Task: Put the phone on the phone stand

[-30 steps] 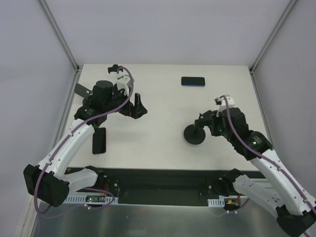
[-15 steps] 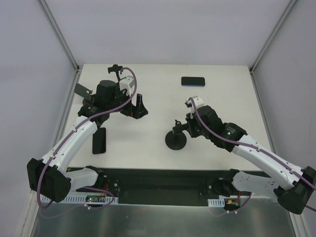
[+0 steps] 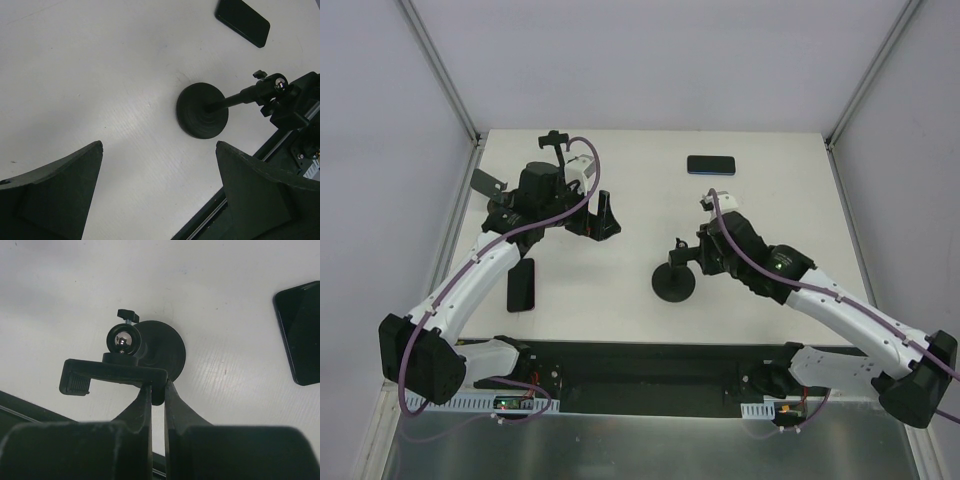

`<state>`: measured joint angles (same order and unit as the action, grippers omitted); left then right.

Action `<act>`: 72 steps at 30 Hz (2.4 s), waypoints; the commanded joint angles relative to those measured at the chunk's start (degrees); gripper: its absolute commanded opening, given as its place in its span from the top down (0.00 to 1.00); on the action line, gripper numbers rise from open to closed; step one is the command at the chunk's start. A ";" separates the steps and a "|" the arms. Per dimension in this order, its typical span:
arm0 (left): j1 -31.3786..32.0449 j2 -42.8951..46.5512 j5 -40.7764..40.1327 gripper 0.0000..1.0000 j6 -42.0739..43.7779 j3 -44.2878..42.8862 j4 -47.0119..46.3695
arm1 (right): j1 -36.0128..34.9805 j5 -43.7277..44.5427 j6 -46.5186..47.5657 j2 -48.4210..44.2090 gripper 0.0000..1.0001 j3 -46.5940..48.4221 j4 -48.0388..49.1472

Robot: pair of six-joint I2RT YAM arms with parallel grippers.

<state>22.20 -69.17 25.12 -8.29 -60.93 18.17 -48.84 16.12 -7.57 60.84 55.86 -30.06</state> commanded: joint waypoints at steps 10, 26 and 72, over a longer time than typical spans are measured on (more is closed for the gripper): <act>0.66 -0.09 1.68 0.06 -0.05 -0.07 -1.74 | -1.08 5.32 -2.54 -4.84 0.00 4.88 1.06; 1.09 -0.70 2.82 0.06 -0.32 -0.07 -1.74 | 27.27 0.70 3.61 -17.62 0.04 -7.95 4.13; 3.03 -3.52 5.90 0.06 -1.29 -0.51 -1.74 | 45.25 -21.50 6.60 37.51 0.04 3.02 0.54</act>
<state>24.47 -72.07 29.54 -9.45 -60.93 17.85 0.56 -14.96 -3.75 96.79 57.76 -21.39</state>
